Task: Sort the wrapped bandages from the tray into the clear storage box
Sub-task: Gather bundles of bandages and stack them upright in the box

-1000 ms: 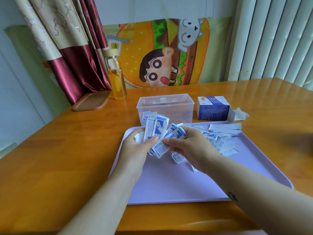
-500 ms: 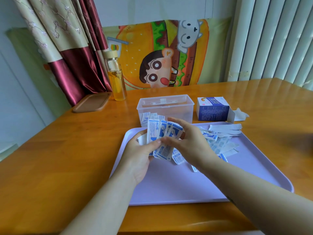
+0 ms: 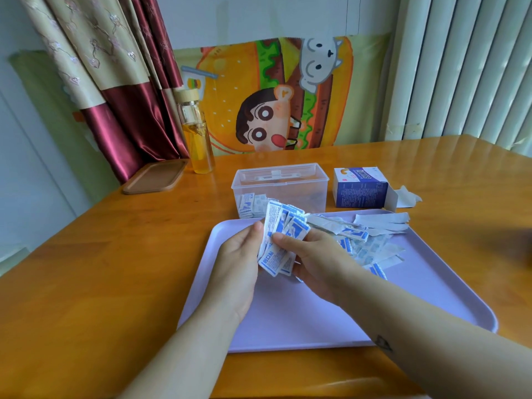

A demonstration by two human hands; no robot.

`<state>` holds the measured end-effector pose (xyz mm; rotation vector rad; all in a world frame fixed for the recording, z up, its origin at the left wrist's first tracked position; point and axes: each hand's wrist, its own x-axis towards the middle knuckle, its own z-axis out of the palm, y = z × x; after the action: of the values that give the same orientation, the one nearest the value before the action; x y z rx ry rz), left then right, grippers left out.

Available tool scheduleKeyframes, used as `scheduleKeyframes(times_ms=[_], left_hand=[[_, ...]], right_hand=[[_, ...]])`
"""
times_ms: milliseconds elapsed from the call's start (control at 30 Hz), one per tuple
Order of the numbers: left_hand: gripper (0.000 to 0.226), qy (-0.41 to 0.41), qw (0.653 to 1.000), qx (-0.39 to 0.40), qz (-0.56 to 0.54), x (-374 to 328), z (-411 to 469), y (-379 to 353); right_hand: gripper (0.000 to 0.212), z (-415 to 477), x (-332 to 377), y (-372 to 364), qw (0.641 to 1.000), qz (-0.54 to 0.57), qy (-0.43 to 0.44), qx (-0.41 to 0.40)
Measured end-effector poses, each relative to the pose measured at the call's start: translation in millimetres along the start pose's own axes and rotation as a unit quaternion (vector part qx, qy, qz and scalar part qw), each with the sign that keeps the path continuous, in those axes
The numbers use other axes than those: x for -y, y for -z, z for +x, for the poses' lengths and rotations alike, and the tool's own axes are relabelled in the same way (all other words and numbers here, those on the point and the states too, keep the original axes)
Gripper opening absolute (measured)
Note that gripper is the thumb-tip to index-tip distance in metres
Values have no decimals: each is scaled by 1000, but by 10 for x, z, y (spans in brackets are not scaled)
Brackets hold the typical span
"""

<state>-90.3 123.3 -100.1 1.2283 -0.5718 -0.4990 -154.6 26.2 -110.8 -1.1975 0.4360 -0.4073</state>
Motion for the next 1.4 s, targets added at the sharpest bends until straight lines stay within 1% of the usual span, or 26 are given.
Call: scheduleKeyframes(times_ms=[133,167,200,233,267,300,333,367,433,533,633,733,800,900,1033,1067,1100,1167,1300,1400], left_hand=[[29,-55,997,-11,53,-10,-18,-5],[28,-82,994,-24,71,3,-24,15],[27,-127,985,-48,109,18,-32,46],[26,-187,965,-69,168,18,-44,65],[25,-242,939,-77,233,17,-62,78],[26,-281,912,-69,290,41,-71,81],[27,-295,896,-51,329,79,-80,73],[28,-283,891,-28,353,124,-81,72],[30,-244,899,3,365,175,-85,67],[33,-239,899,25,367,200,-79,71],[42,-218,905,59,360,185,-108,50],[38,-202,906,65,367,173,-126,44],[37,-190,902,67,382,179,-126,46],[49,-181,898,62,396,211,-121,51],[59,-188,882,60,428,234,-135,33],[62,-187,883,56,426,224,-145,29],[65,-187,888,52,417,208,-156,23],[63,-194,901,40,387,171,-170,20],[50,-194,926,-18,323,120,-130,58],[44,-181,937,-50,295,93,-64,79]], right_hand=[[11,8,-14,5,1000,-14,2,-10],[14,10,-13,2,1000,-11,1,-11],[16,16,-13,5,1000,-5,-1,-10],[18,19,-13,1,1000,2,-4,-8],[19,16,-11,-2,1000,11,-8,-5],[16,12,-10,-6,1000,24,-12,0],[12,2,-7,-11,999,42,-16,8],[10,-4,-4,-22,998,65,-19,18],[11,-8,-2,-33,995,94,-23,36],[14,-5,-1,-12,993,110,-30,29],[19,-20,16,-12,992,118,-36,24],[20,-28,19,-32,989,137,-47,8],[21,-28,18,-42,982,179,-63,-4],[32,-50,43,-81,968,241,-69,24],[49,-50,69,-112,961,259,-87,35],[46,-58,76,-118,964,248,-90,38],[39,-55,70,-118,968,233,-88,38],[25,-61,57,-103,975,210,-68,32],[22,-70,70,-71,985,165,-52,20],[24,-63,65,-58,988,143,-51,21]])
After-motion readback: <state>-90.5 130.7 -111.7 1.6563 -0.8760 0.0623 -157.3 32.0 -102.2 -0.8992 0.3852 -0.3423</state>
